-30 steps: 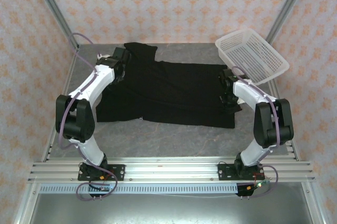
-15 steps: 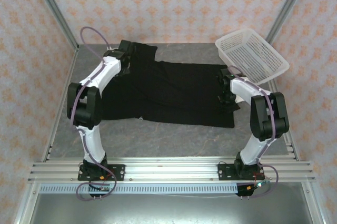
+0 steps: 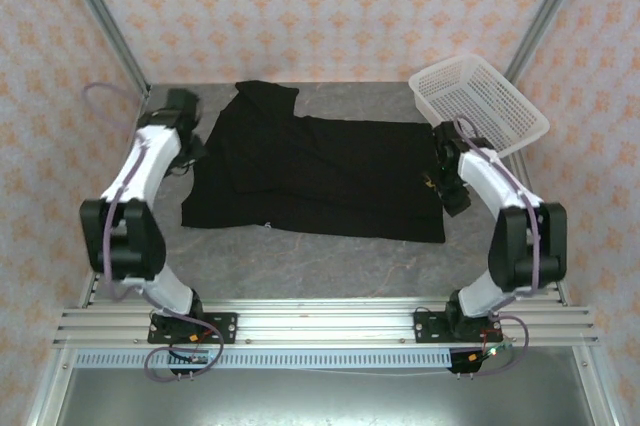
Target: Fold and stack the t-shirts
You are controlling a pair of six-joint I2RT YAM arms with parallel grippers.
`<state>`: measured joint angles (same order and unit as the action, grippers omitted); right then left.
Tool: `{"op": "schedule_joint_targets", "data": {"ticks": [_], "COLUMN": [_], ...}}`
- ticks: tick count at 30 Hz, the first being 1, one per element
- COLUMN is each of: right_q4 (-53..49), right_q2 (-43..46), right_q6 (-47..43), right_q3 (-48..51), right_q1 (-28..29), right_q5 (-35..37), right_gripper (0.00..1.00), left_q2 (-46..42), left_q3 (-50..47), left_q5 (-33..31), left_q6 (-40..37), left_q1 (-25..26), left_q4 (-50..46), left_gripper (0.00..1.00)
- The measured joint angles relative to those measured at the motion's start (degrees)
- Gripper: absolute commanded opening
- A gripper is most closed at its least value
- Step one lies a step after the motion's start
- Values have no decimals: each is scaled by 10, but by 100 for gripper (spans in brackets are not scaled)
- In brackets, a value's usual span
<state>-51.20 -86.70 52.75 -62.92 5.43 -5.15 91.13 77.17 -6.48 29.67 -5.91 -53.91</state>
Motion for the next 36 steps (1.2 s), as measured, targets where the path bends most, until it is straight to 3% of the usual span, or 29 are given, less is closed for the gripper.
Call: {"op": "schedule_joint_targets", "data": {"ticks": [4, 8, 12, 18, 21, 23, 26, 29, 30, 36], "right_q4": [-3, -3, 4, 44, 67, 80, 93, 97, 94, 61], "right_q2": [101, 156, 155, 110, 78, 52, 26, 5, -1, -8], "right_q6": [0, 3, 3, 3, 4, 5, 6, 1, -4, -25], "right_q3": [97, 186, 215, 216, 215, 214, 198, 175, 166, 135], "right_q1": [0, 0, 0, 0, 0, 0, -1, -1, -1, -1], "right_q5": [-27, -48, -58, -68, -69, -69, -73, -65, -59, -29], "right_gripper": [76, 74, 74, 68, 61, 51, 27, 4, 0, 0], "left_q2": [-54, -28, -6, 23, 38, 46, 56, 57, 57, 33], "left_q3": [-137, -210, -224, -241, -236, -228, -210, -203, -202, -211], "left_q5": [86, 164, 198, 198, 207, 210, 201, 177, 169, 141], "left_q6": [49, 78, 93, 103, 111, 112, 110, 108, 106, 100], "left_q1": [-76, -99, -98, -98, -99, -98, -98, -98, -98, -94], "left_q4": [4, 26, 51, 90, 106, 113, 114, 113, 109, 81], "left_gripper": [69, 65, 55, 39, 25, 14, 2, 0, 0, 0]}}
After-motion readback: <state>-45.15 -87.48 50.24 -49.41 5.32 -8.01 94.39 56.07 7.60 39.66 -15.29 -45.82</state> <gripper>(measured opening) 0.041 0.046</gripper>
